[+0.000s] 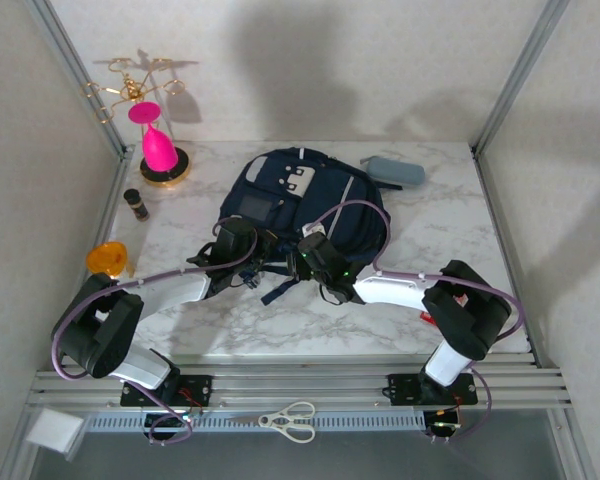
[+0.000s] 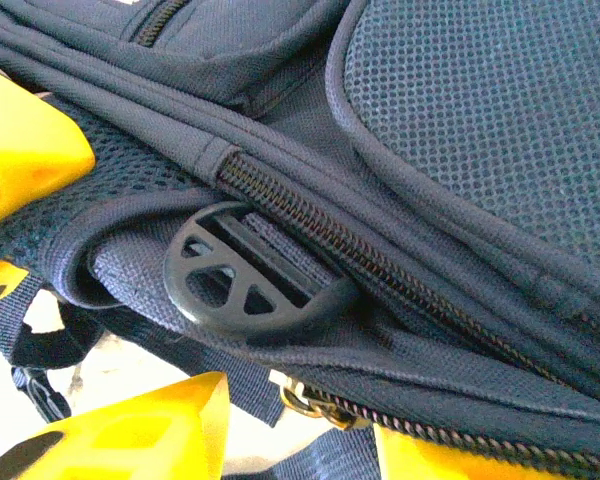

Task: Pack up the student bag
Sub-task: Zip the student bag at the center of the table.

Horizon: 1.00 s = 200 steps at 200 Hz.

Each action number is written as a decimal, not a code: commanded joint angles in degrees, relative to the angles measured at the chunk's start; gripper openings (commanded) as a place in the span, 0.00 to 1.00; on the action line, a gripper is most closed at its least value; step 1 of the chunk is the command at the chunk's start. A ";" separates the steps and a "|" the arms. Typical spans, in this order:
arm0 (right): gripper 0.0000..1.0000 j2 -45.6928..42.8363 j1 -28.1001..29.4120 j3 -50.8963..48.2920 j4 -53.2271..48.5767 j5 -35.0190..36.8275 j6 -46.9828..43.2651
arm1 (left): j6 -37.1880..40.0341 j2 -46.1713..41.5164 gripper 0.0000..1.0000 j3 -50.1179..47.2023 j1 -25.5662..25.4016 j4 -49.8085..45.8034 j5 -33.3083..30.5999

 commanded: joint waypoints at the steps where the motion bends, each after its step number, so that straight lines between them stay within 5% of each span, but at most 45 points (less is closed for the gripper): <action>1: 0.41 0.24 -0.66 -1.45 7.22 2.43 -3.21 | 0.89 -2.51 0.00 3.89 -0.82 4.73 1.44; 69: 0.17 -4.41 -0.57 -5.39 8.96 -0.52 -4.45 | 2.66 -2.84 0.00 4.77 -0.30 2.04 -1.03; 126: 0.00 -8.16 -0.56 -5.05 -4.08 2.32 3.86 | 4.87 -4.16 0.00 3.48 4.66 -1.18 -3.26; 200: 0.00 -14.83 -0.89 -6.48 -20.97 2.16 10.61 | 16.10 0.25 0.00 7.96 15.15 -7.71 -2.43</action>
